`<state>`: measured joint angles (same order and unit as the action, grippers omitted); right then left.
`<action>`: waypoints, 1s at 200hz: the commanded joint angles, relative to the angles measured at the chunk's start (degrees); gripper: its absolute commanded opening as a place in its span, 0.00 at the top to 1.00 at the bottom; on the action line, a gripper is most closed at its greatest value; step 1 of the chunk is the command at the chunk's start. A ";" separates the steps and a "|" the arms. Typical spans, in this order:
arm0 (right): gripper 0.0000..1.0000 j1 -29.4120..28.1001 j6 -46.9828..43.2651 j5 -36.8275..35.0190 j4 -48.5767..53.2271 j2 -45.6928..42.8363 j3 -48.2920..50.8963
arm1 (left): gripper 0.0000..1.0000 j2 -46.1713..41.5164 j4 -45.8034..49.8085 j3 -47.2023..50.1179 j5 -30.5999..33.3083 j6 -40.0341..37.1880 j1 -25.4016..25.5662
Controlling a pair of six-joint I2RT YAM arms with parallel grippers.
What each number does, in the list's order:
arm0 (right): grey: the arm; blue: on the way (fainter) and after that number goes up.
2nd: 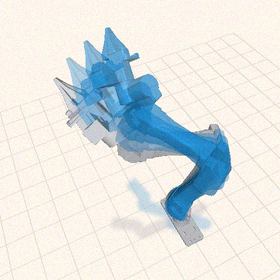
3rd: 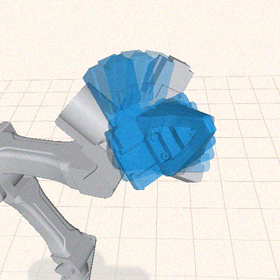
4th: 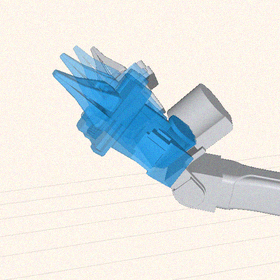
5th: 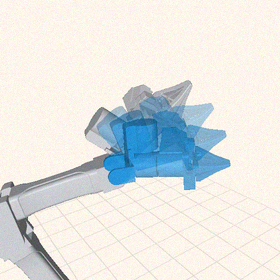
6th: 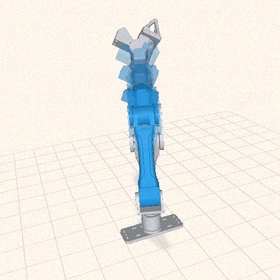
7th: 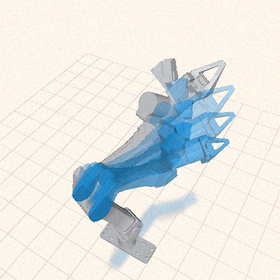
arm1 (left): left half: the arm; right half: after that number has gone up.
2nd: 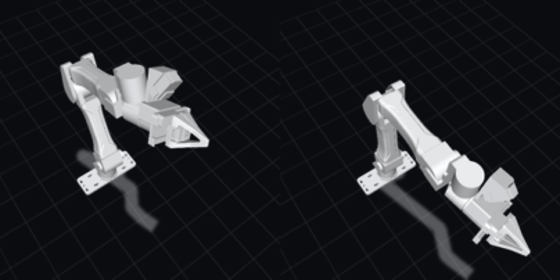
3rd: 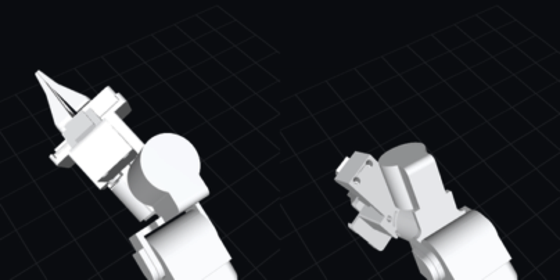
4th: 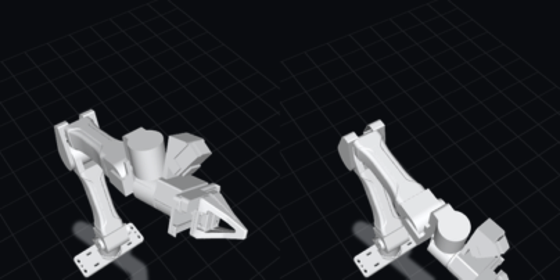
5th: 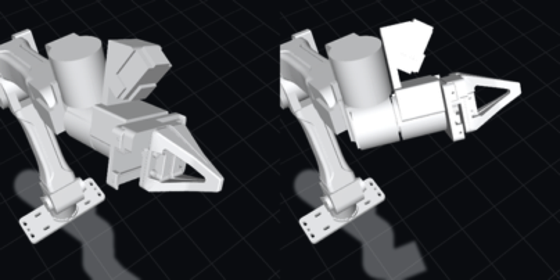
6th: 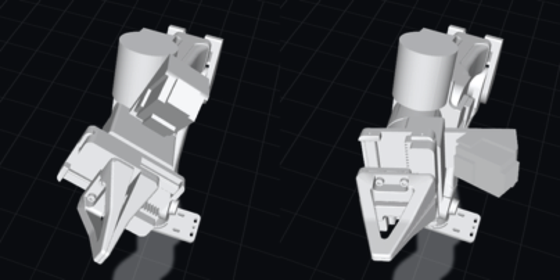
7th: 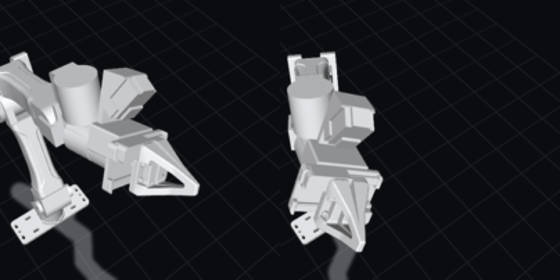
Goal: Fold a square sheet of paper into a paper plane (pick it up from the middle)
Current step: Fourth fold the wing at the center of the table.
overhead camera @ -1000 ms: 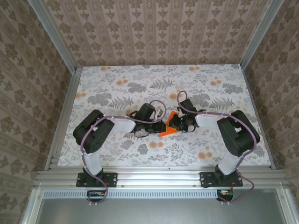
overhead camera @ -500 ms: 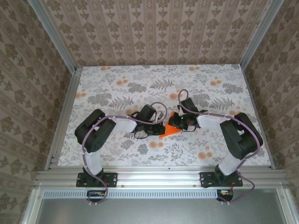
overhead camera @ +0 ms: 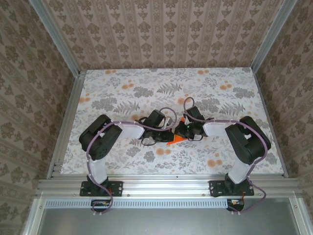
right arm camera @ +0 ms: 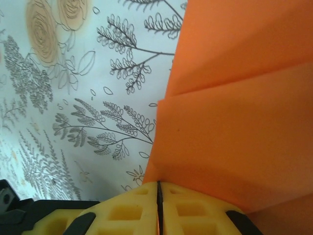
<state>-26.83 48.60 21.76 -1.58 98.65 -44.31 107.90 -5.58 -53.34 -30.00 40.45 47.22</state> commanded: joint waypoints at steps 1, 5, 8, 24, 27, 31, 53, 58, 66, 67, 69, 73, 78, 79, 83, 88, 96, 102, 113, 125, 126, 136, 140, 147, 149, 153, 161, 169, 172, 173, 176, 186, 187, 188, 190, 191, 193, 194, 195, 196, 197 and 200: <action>0.90 0.70 0.89 -0.50 -1.54 2.20 2.32 | 1.00 1.80 5.86 2.56 3.81 -0.82 0.34; 0.90 1.17 0.63 -0.34 -1.93 2.23 2.56 | 1.00 1.79 5.93 2.71 3.81 -0.85 0.32; 0.90 1.42 0.48 -0.24 -2.08 2.31 2.71 | 1.00 1.79 6.05 2.89 3.81 -0.89 0.24; 0.90 3.25 -1.04 0.01 -2.35 2.33 3.09 | 1.00 1.53 6.45 3.85 3.80 -1.20 -0.04; 0.90 3.52 -1.31 0.16 -2.32 2.36 3.17 | 1.00 1.53 6.47 4.05 3.81 -1.24 -0.09; 0.90 4.08 -1.71 0.21 -2.34 2.34 3.25 | 1.00 1.44 6.60 4.34 3.81 -1.31 -0.18; 0.90 6.80 -3.62 1.28 -3.09 2.25 3.83 | 1.00 1.02 6.57 5.77 3.72 -1.55 -0.70; 0.90 7.44 -4.13 1.57 -3.18 2.31 3.68 | 1.00 1.00 6.63 6.01 3.74 -1.62 -0.73; 0.90 8.38 -4.91 2.11 -3.41 2.35 3.71 | 1.00 0.91 6.65 6.32 3.67 -1.75 -0.73; 0.90 8.46 -5.00 2.17 -3.42 2.43 3.71 | 1.00 0.91 6.69 6.41 3.65 -1.76 -0.77; 0.90 8.68 -5.14 2.37 -3.53 2.45 3.71 | 1.00 0.98 6.78 6.41 3.64 -1.84 -0.76; 0.90 9.18 -5.55 2.87 -3.77 2.52 3.69 | 1.00 0.99 6.95 6.57 3.63 -1.90 -0.74; 0.89 9.74 -5.82 3.31 -4.06 2.65 3.63 | 1.00 0.99 6.99 6.65 3.65 -2.08 -0.73; 0.89 9.94 -5.90 3.39 -4.14 2.67 3.58 | 1.00 1.00 6.99 6.66 3.64 -2.10 -0.73; 0.89 10.44 -6.09 3.62 -4.33 2.86 3.54 | 1.00 1.00 7.07 6.75 3.63 -2.19 -0.73; 0.89 11.11 -6.36 4.01 -4.49 3.00 3.36 | 1.00 1.00 7.17 6.97 3.65 -2.32 -0.73; 0.89 12.06 -6.88 4.35 -4.49 3.30 3.14 | 1.00 1.00 7.32 7.03 3.65 -2.45 -0.76; 0.89 12.71 -7.15 4.47 -4.41 3.62 2.86 | 1.00 1.01 7.44 7.12 3.63 -2.50 -0.73; 0.89 14.01 -7.84 4.73 -3.88 4.12 2.25 | 1.00 0.87 7.70 7.16 3.55 -2.58 -0.80; 0.89 15.21 -8.21 4.23 -3.14 4.34 1.59 | 1.00 0.74 7.83 7.35 3.55 -2.82 -0.75; 0.89 15.31 -8.28 4.24 -3.06 4.39 1.51 | 1.00 0.74 7.85 7.36 3.59 -2.87 -0.74; 0.88 16.29 -8.55 4.06 -2.54 4.49 0.97 | 1.00 0.68 7.96 7.38 3.55 -2.92 -0.77; 0.88 16.72 -8.68 3.88 -2.33 4.45 0.78 | 1.00 0.66 7.88 7.41 3.54 -2.92 -0.81; 0.88 17.39 -8.76 3.73 -2.15 4.40 0.44 | 1.00 0.56 7.95 7.40 3.52 -2.92 -0.76; 0.87 17.59 -8.84 3.75 -2.07 4.37 0.34 | 1.00 0.56 7.96 7.45 3.47 -2.92 -0.76; 0.87 17.95 -8.95 3.74 -1.85 4.25 0.16 | 1.00 0.49 7.94 7.38 3.54 -2.92 -0.80; 0.87 18.65 -9.24 3.41 -1.47 3.89 -0.21 | 1.00 0.46 7.96 7.30 3.46 -2.96 -0.75; 0.87 19.41 -9.55 2.88 -1.01 3.62 -0.71 | 1.00 0.47 7.87 7.26 3.37 -3.05 -0.73; 0.87 19.63 -9.62 2.67 -0.90 3.50 -0.91 | 1.00 0.47 7.88 7.21 3.36 -3.01 -0.84; 0.87 19.71 -9.68 2.63 -0.85 3.49 -0.97 | 1.00 0.47 7.88 7.16 3.36 -3.01 -0.78; 0.87 19.97 -9.85 2.55 -0.72 3.52 -1.22 | 1.00 0.47 7.95 7.14 3.29 -3.01 -0.73; 0.87 20.84 -10.21 2.05 -0.09 3.65 -2.03 | 1.00 0.35 7.90 7.09 3.20 -3.10 -0.75; 0.87 20.93 -10.20 2.01 -0.09 3.65 -2.15 | 1.00 0.37 7.93 7.06 3.19 -3.14 -0.74; 0.87 20.98 -10.28 1.99 0.00 3.74 -2.21 | 1.00 0.38 7.94 7.08 3.19 -3.16 -0.73; 0.87 21.13 -10.41 1.95 0.11 3.87 -2.41 | 1.00 0.38 7.89 7.04 3.19 -3.18 -0.73; 0.87 21.21 -10.48 1.96 0.15 3.98 -2.47 | 1.00 0.38 7.92 7.03 3.15 -3.18 -0.73; 0.87 21.40 -10.57 1.90 0.21 4.18 -2.69 | 1.00 0.38 7.95 7.03 3.14 -3.22 -0.73; 0.87 21.48 -10.60 1.89 0.24 4.22 -2.79 | 1.00 0.38 7.95 7.02 3.12 -3.20 -0.73; 0.87 21.52 -10.62 1.93 0.30 4.25 -2.88 | 1.00 0.38 7.96 7.07 3.11 -3.24 -0.73; 0.87 21.58 -10.67 1.95 0.33 4.30 -2.97 | 1.00 0.34 7.96 7.09 3.11 -3.25 -0.73; 0.87 21.61 -10.74 1.96 0.34 4.37 -3.06 | 1.00 0.32 7.96 7.10 3.11 -3.22 -0.73; 0.87 21.87 -10.84 1.94 0.43 4.68 -3.27 | 1.00 0.37 7.91 7.04 3.10 -3.25 -0.77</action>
<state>-7.18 40.47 29.10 -4.01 101.23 -45.06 106.69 -10.35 -49.74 -29.82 38.92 46.94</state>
